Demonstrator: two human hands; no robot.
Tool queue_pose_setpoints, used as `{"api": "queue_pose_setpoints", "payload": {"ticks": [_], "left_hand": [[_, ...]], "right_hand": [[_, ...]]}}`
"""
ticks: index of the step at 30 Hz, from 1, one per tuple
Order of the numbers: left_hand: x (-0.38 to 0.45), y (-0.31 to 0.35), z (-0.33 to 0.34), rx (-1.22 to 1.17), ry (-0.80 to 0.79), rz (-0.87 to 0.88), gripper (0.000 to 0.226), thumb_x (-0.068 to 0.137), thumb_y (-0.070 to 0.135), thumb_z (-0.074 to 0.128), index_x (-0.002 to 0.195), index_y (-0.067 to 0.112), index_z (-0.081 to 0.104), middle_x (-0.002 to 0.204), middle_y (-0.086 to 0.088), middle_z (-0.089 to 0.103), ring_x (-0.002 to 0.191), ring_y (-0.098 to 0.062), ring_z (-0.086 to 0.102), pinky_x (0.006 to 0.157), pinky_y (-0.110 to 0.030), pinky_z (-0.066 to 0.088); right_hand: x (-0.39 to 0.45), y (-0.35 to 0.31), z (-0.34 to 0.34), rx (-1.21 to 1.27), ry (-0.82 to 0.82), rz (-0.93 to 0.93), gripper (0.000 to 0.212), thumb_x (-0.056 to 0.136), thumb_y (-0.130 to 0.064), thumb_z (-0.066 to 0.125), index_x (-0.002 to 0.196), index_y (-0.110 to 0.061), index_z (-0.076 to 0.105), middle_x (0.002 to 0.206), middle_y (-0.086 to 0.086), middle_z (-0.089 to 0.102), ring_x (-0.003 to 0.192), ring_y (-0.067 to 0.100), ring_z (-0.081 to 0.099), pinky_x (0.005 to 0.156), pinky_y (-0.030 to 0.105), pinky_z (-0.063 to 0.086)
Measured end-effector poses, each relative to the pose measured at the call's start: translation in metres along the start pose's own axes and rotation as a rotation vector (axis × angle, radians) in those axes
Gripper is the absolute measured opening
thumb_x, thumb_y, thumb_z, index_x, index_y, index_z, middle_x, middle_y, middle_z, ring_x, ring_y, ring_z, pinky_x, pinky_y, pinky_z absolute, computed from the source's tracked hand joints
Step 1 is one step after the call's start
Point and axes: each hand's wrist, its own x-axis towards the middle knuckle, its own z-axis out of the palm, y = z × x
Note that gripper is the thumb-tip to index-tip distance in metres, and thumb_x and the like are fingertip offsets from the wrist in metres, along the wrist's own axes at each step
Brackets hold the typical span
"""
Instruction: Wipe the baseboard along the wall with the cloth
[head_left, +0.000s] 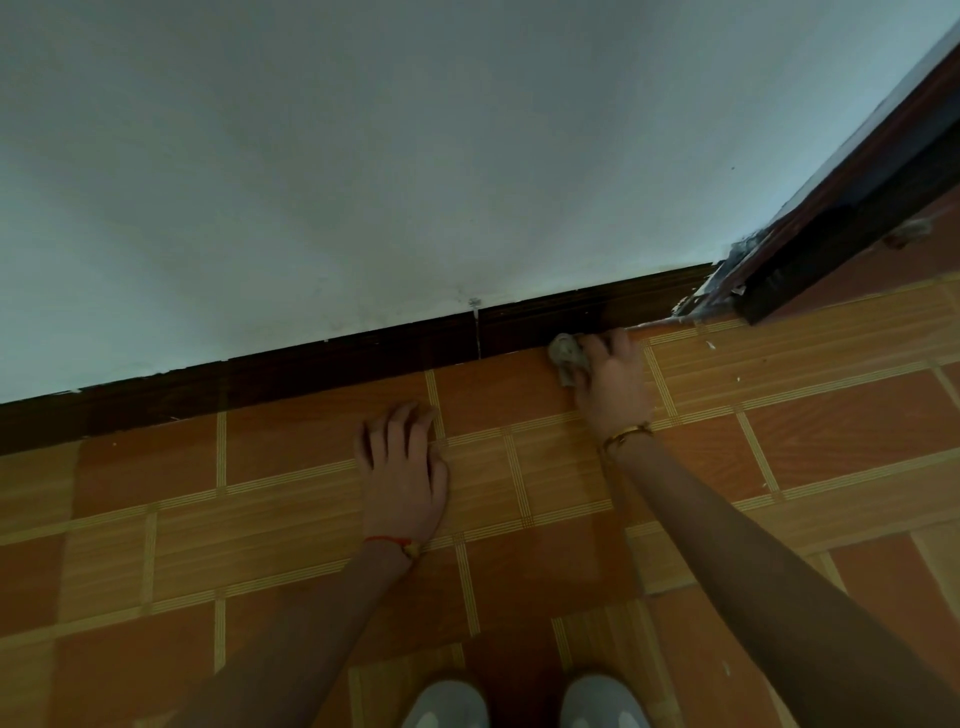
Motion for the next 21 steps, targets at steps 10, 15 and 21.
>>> {"api": "queue_pose_setpoints", "payload": {"ticks": [10, 15, 21], "left_hand": [[0.0, 0.0, 0.002, 0.008, -0.009, -0.011, 0.046, 0.09, 0.024, 0.045, 0.133, 0.013, 0.056, 0.141, -0.011, 0.05, 0.13, -0.034, 0.045, 0.115, -0.062, 0.026], [0.001, 0.0, 0.001, -0.01, -0.009, 0.001, 0.045, 0.091, 0.024, 0.045, 0.133, 0.013, 0.056, 0.141, -0.011, 0.05, 0.131, -0.033, 0.044, 0.115, -0.062, 0.026], [0.0, -0.001, 0.0, -0.023, 0.0, 0.001, 0.043, 0.091, 0.023, 0.047, 0.132, 0.014, 0.055, 0.141, -0.01, 0.05, 0.13, -0.033, 0.046, 0.115, -0.062, 0.025]], "right_hand": [[-0.019, -0.064, 0.024, 0.082, -0.097, -0.25, 0.04, 0.078, -0.002, 0.063, 0.118, -0.006, 0.059, 0.114, 0.019, 0.052, 0.102, 0.034, 0.046, 0.086, 0.041, 0.044], [-0.016, -0.087, 0.036, 0.053, -0.148, -0.361, 0.04, 0.074, -0.005, 0.069, 0.113, -0.004, 0.062, 0.105, 0.02, 0.055, 0.094, 0.035, 0.051, 0.079, 0.042, 0.05], [-0.01, -0.026, 0.012, -0.001, -0.008, -0.093, 0.037, 0.079, 0.0, 0.063, 0.116, -0.003, 0.06, 0.115, 0.022, 0.052, 0.103, 0.037, 0.049, 0.086, 0.043, 0.047]]}}
